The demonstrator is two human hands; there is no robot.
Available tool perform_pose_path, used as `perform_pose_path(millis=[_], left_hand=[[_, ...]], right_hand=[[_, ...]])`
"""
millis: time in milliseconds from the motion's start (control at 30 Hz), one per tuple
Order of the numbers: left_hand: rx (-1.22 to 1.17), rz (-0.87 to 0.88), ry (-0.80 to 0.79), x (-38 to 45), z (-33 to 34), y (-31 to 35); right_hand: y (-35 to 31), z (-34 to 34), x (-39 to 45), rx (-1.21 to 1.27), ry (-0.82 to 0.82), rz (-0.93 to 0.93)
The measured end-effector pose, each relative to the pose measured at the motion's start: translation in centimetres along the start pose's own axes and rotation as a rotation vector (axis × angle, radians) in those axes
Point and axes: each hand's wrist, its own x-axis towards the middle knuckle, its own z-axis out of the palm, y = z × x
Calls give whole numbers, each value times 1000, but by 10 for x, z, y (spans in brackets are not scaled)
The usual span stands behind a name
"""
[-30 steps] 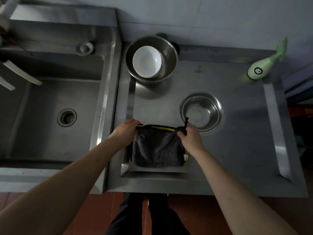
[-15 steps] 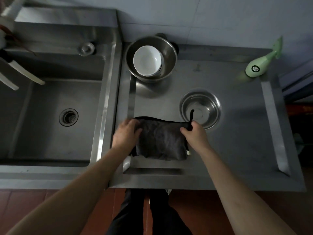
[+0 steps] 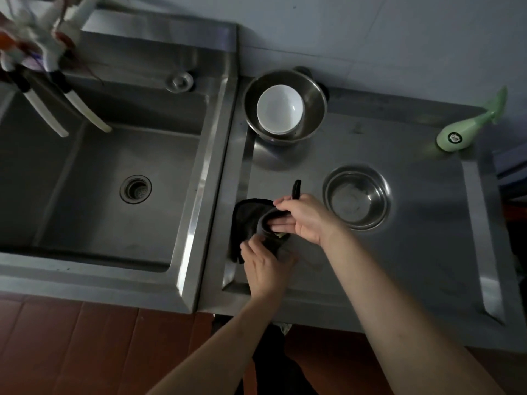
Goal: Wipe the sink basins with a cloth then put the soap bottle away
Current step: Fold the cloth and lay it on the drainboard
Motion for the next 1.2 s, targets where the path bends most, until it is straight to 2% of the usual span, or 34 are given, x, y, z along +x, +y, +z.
perform_pose_path(millis=[67,200,367,467,567,667,767,867,1033,1200], left_hand=[[-20,-52,93,12,-4,-3],[-60,-108,127,31,-12,-4],[-203,-47,92,33,-23,-5],[-300,-92,34,32,-33,-5],[-414,-159,-83,27,-37,-12],[-476,-115,-244,17,-35,-23],[-574,-197,-251,12,-34,-24],[-656,-341,-206,13,-38,-19],[-385,-397,-113,23,-39,-15],[-167,-374,-68,23,-37,-20]], right_hand=[[-1,8,-2,22,-44,23],[0,13,-8,20,-90,20],[-2,8,-16,-34,-157,20],[-1,4,-12,-93,-173,-11],[2,-3,-4,-336,-102,-139],[-2,-8,14,-777,87,-359],[-7,0,37,-1136,157,-460],[-5,14,58,-1391,145,-417],[2,31,80,-1475,45,-401],[12,38,99,-1606,70,-494]])
